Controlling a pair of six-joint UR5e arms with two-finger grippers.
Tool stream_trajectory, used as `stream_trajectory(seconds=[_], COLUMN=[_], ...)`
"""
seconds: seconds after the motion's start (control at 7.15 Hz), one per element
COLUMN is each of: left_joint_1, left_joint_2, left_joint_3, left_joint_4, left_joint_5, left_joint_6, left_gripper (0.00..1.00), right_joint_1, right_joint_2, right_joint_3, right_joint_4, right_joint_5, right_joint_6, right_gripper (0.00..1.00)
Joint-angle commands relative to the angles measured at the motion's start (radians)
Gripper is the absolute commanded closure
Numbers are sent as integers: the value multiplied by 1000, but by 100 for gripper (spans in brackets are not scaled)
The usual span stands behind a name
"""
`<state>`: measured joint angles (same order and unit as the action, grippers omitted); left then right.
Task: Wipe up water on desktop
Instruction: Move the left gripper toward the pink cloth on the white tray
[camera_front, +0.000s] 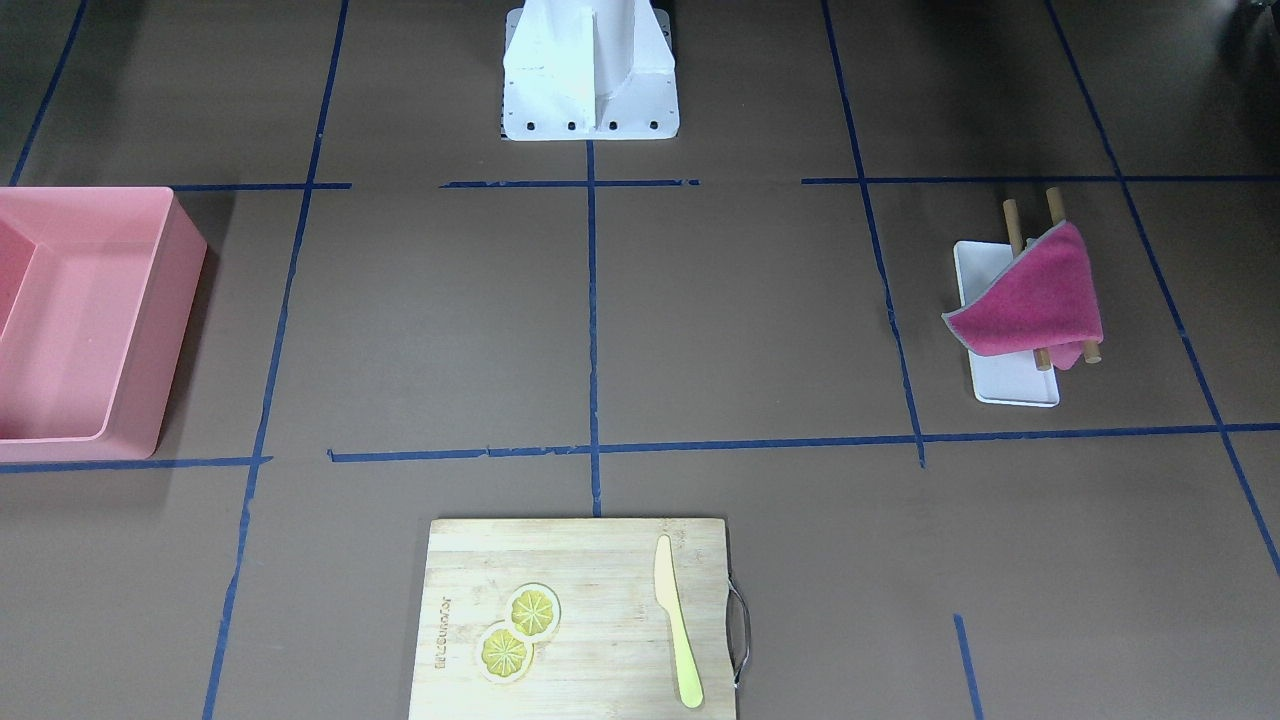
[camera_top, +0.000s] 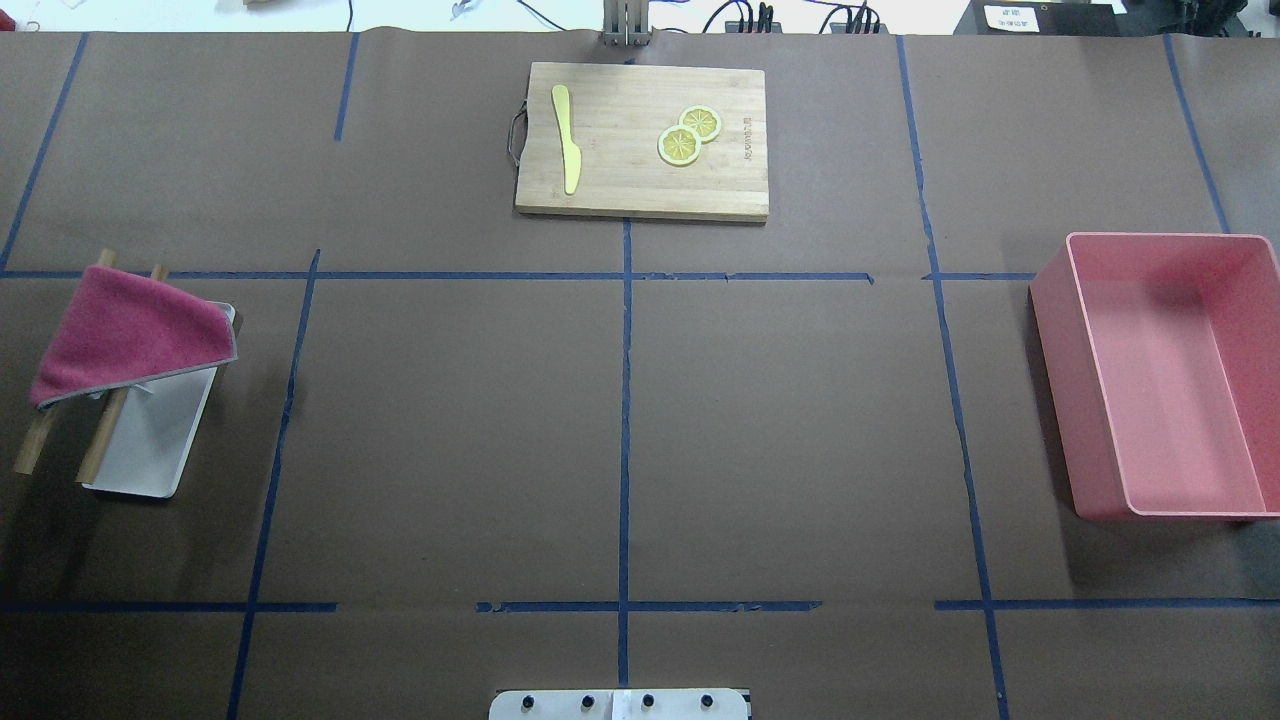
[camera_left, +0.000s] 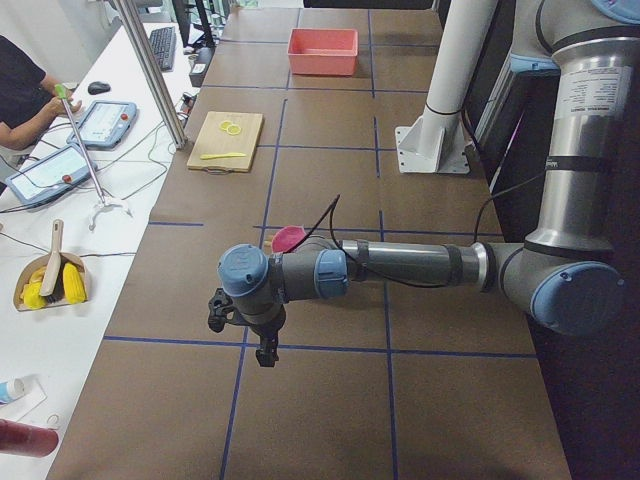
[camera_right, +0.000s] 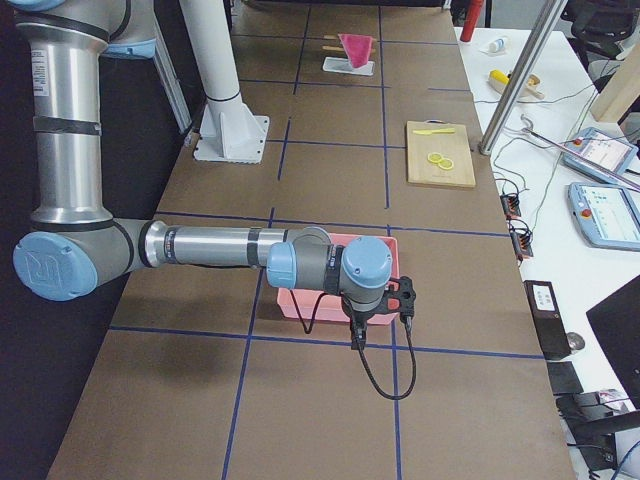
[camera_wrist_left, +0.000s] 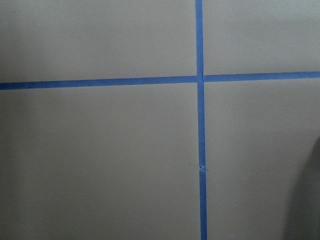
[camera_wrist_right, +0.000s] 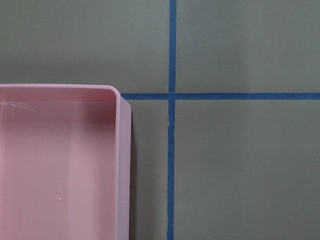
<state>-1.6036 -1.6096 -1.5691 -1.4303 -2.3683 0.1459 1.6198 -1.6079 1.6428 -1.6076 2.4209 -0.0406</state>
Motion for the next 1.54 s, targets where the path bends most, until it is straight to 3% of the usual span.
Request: stream_trajectory(seconds=[0.0,0.28,0.56,0.98,1.4], left_joint_1=[2,7,60,209,361], left_joint_2=[-12,-13,-10,28,27], left_joint_3=[-44,-124,-132,-131,-117], left_joint_4=[-1,-1,-62,-455,-541], left_joint_5=[-2,-11,-244,-252,-223], left_joint_6=[-6,-52,-171,-573,-672], left_gripper=[0,0,0,0,3], right_joint_1=[0,0,-1,-9,-11], right_joint_2=[8,13,14,52,39], right_joint_3=[11,20,23,53,45], right_joint_4=[2,6,8,-3,5], right_joint_5=[7,6,7,4,1], right_joint_6=[2,2,1,-1,1], right_gripper=[0,0,0,0,0])
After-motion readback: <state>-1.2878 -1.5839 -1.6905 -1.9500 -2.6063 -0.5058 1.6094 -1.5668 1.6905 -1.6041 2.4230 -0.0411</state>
